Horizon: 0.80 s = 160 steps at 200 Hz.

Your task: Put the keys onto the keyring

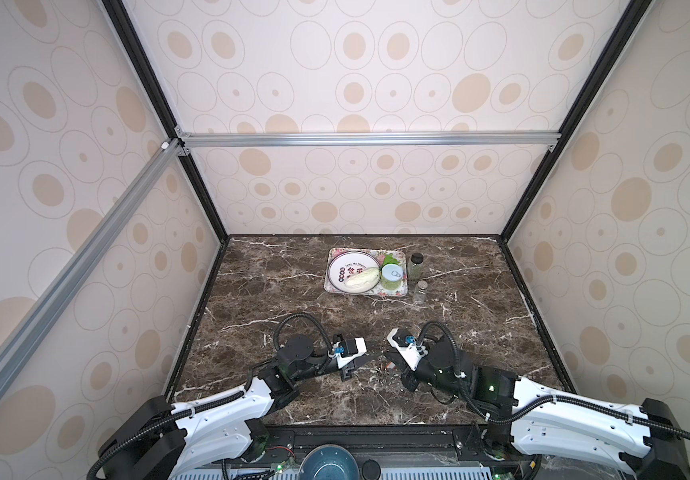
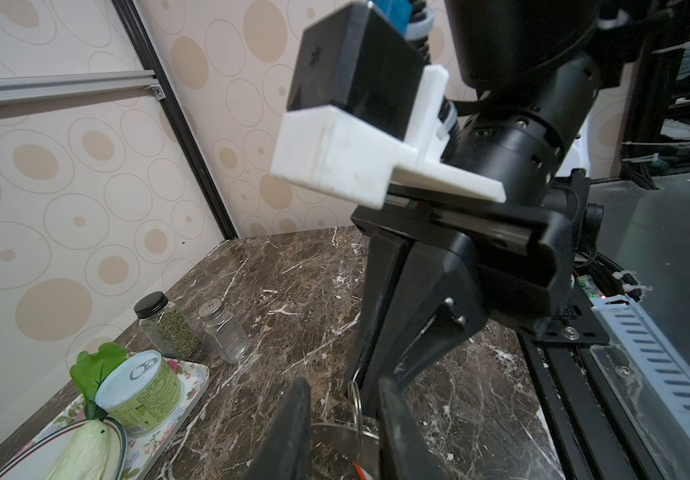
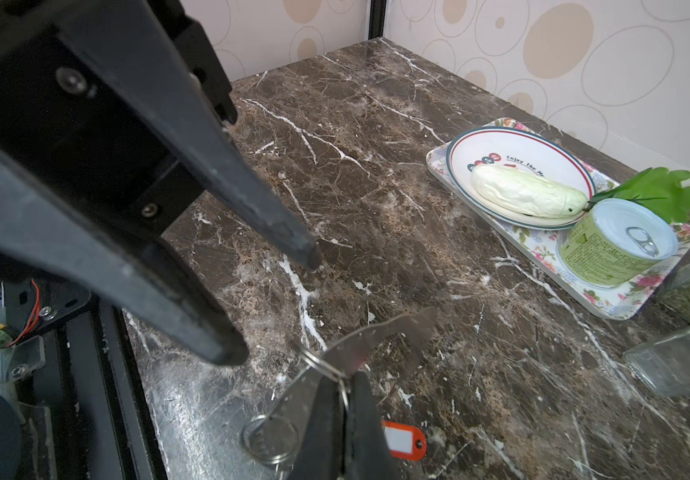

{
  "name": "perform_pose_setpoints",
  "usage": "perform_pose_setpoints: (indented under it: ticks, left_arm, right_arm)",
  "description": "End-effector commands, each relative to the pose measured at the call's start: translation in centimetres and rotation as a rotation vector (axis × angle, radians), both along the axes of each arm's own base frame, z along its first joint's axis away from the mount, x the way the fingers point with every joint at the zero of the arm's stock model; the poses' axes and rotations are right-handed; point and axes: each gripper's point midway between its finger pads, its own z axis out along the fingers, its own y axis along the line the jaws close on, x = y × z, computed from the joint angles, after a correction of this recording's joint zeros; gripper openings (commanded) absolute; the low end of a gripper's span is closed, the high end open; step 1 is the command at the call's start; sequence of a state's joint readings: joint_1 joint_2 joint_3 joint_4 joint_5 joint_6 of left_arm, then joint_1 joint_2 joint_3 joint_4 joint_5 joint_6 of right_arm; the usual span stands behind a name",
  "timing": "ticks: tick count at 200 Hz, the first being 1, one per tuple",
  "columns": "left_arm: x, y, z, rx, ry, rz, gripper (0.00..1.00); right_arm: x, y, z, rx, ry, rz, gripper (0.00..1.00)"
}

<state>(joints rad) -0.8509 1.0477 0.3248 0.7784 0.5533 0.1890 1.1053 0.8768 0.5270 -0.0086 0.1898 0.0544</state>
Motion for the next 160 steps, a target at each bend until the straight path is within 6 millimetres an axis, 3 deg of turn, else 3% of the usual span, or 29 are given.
perform_pose_setpoints:
  ticks: [1, 160]
  left_arm:
    - [-0.2, -0.81, 1.66, -0.015, -0.039, -0.036, 0.28]
    - [0.46, -1.63, 0.77, 0.036, 0.0, -0.038, 0.24]
  right_arm:
    - [0.22, 0.28, 1.65, 0.016, -0.041, -0.007, 0.0]
    - [-0.16, 0.51, 1.88, -0.008, -0.087, -0.006, 0.0]
